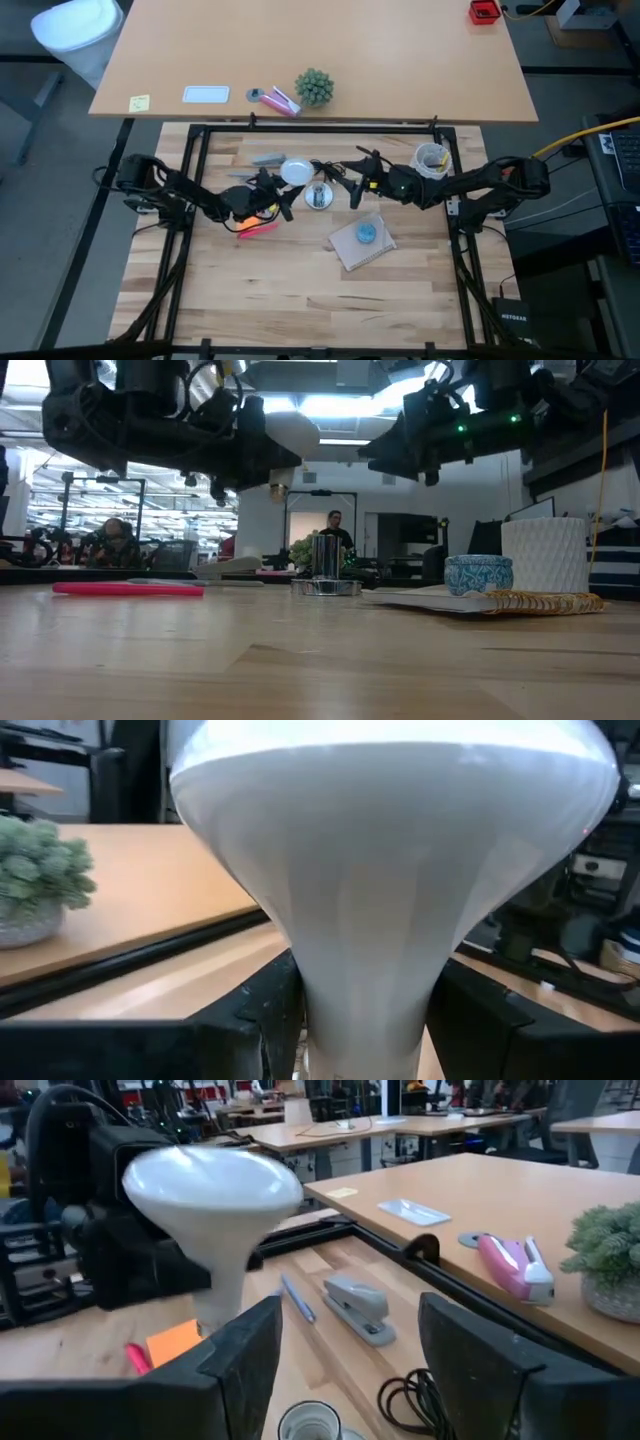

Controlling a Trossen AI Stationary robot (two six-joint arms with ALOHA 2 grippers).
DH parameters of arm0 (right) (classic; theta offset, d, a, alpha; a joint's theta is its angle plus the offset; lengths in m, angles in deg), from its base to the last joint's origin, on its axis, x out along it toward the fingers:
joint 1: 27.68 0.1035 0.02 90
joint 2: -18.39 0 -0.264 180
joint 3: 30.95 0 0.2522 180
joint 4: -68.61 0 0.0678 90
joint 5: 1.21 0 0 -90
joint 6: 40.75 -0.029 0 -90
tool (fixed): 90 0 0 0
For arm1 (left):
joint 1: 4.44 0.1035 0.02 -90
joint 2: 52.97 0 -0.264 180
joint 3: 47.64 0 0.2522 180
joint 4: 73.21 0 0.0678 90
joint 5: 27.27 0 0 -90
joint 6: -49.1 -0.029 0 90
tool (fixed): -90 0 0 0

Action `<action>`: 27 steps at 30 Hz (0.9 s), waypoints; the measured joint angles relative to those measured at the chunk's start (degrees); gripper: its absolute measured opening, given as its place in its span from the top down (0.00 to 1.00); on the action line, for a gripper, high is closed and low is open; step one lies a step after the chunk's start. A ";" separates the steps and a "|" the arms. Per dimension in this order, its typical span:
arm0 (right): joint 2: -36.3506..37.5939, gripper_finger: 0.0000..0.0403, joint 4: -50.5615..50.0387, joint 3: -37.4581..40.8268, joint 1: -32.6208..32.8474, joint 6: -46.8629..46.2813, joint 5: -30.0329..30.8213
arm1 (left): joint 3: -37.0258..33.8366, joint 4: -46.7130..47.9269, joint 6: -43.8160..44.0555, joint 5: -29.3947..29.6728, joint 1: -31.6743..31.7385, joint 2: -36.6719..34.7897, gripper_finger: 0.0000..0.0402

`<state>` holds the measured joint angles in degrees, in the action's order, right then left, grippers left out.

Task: Screw lightbulb
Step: Insert the lightbulb into the lamp

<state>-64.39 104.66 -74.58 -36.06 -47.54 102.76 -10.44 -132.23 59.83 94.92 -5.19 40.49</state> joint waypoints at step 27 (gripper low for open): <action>0.00 0.41 1.07 -0.24 0.09 -0.35 -0.89 | 10.87 2.59 -3.30 -6.80 4.23 11.42 0.58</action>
<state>-64.39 105.73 -74.82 -35.97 -47.89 101.87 0.43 -129.64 56.52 88.13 -0.96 51.91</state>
